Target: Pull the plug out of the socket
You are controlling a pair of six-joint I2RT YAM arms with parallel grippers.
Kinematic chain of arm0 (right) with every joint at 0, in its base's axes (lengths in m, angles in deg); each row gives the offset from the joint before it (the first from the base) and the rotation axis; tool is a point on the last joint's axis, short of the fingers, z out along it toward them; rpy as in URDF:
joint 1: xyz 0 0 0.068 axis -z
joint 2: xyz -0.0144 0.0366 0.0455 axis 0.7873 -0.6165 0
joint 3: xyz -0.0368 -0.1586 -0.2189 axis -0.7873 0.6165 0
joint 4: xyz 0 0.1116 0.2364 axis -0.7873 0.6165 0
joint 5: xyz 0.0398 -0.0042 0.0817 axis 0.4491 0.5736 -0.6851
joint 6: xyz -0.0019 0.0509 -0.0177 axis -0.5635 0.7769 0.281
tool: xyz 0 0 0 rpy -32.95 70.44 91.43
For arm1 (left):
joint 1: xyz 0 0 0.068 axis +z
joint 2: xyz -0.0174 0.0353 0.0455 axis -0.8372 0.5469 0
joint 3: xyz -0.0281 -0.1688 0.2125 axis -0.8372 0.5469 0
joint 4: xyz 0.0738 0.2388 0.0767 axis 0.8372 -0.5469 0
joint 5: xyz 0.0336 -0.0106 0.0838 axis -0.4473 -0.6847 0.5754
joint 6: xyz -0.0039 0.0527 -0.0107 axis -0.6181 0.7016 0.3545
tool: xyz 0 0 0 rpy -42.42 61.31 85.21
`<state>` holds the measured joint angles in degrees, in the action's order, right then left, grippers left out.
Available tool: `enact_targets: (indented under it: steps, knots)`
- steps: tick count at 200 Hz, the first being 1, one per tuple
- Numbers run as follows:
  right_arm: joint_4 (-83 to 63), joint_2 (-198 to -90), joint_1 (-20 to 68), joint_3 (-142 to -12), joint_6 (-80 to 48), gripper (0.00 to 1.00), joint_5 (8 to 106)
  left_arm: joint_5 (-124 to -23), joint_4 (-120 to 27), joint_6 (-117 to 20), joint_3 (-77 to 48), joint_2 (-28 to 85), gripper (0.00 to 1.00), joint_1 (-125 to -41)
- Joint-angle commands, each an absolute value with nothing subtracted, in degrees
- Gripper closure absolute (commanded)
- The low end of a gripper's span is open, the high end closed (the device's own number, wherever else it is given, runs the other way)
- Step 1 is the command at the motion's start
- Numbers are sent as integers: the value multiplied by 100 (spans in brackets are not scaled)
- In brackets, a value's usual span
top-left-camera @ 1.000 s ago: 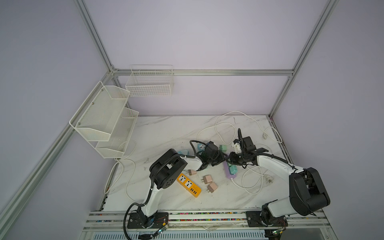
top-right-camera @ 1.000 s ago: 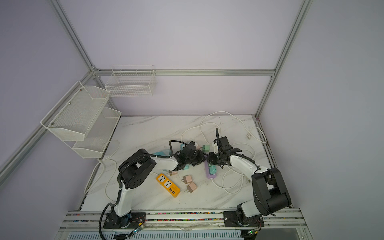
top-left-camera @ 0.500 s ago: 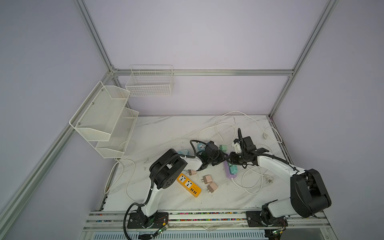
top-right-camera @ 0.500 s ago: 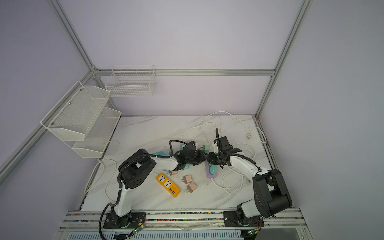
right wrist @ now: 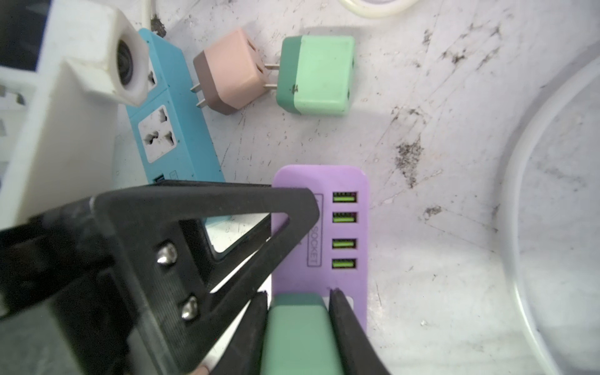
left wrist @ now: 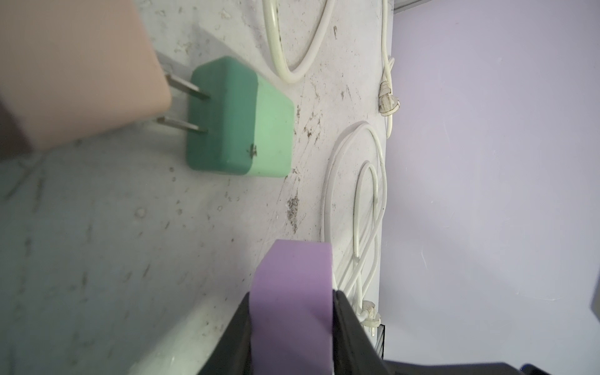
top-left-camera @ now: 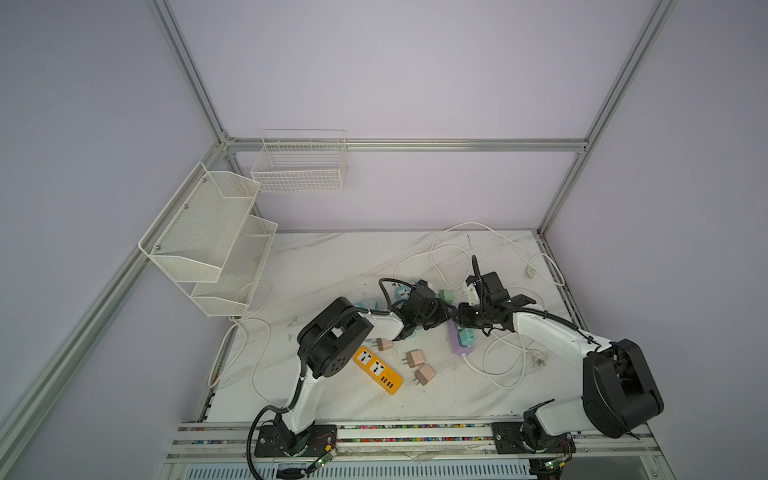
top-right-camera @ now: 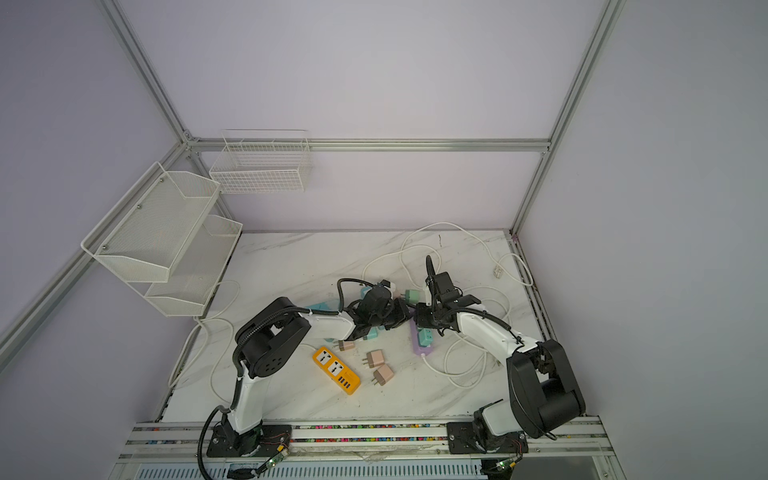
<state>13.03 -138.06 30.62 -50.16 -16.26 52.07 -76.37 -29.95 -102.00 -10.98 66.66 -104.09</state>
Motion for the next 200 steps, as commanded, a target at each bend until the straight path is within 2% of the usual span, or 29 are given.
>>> enact_targets:
  steps: [1, 21, 55, 83, 113, 136, 162, 188, 200]
  knots:
    - [820, -13502, 3477, -5226, -1668, 100, 4803, -7576, -3484, -9853, -788, 6672, 100, -10466]
    - [692, -13500, 3389, -5222, -1591, 100, 4780, -7613, -3492, -9825, -852, 6689, 100, -10466]
    - [697, -13542, 2481, -5420, -1564, 100, 5348, -7630, -3665, -9731, -1071, 6745, 100, -10467]
    - [797, -13498, 2669, -5373, -1642, 100, 5442, -7587, -3746, -9682, -1075, 6751, 100, -10466]
    - [572, -13390, 3463, -5082, -1580, 100, 4524, -7565, -3686, -9702, -988, 6733, 100, -10472]
    - [358, -13391, 3325, -5036, -1464, 100, 4438, -7548, -3711, -9688, -987, 6725, 100, -10467]
    - [372, -13341, 2695, -5114, -1434, 100, 4931, -7550, -3739, -9671, -1033, 6742, 100, -10466]
    - [754, -13372, 2752, -5270, -1556, 100, 5517, -7545, -3754, -9655, -1047, 6759, 100, -10468]
    - [692, -13310, 3015, -5190, -1603, 100, 5241, -7568, -3756, -9653, -1041, 6771, 100, -10466]
